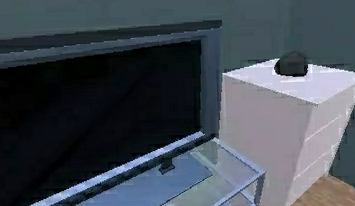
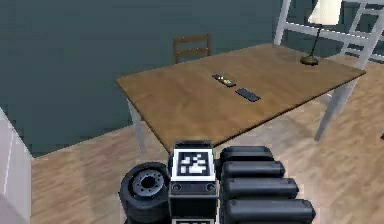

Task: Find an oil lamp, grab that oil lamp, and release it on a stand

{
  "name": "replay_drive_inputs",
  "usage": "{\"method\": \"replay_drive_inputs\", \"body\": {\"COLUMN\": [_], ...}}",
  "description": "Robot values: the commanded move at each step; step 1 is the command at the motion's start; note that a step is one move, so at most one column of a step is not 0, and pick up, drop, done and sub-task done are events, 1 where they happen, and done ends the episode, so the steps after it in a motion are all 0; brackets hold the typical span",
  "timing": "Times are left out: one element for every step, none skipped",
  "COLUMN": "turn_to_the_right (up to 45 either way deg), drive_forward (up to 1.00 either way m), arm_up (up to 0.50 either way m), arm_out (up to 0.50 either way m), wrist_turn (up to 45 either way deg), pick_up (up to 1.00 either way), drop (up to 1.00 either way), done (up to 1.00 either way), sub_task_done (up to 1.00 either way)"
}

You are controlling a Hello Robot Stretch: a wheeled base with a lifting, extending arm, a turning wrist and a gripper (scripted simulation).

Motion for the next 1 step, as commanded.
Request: {"method": "replay_drive_inputs", "body": {"turn_to_the_right": [-45.0], "drive_forward": [0.0], "arm_up": [0.0], "arm_out": [0.0], "wrist_turn": [0.0], "pick_up": [0.0], "drop": [0.0], "done": [0.0], "sub_task_done": [0.0]}}
